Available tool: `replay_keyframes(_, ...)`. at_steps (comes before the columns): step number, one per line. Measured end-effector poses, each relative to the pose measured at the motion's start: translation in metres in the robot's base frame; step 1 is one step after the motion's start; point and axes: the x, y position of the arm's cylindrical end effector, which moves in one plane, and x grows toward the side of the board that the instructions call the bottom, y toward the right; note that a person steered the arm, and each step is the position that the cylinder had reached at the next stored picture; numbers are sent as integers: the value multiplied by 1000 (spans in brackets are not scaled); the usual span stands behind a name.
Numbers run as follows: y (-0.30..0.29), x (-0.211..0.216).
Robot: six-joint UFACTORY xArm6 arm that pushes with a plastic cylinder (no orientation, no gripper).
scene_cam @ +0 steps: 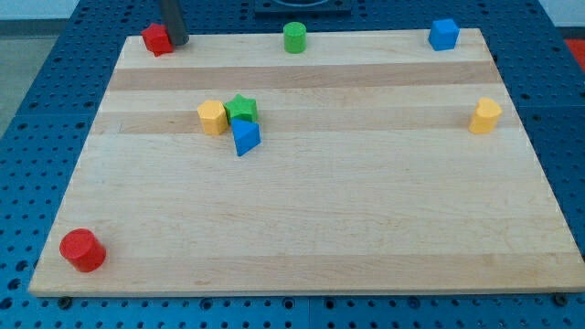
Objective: Move the arm towards the blue cube
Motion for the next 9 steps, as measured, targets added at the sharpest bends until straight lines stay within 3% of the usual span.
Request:
replay_keyframes(3, 123, 90)
replay_keyframes(5, 140, 105)
replay_keyframes(6, 223, 125)
replay_keyframes(9, 493, 100)
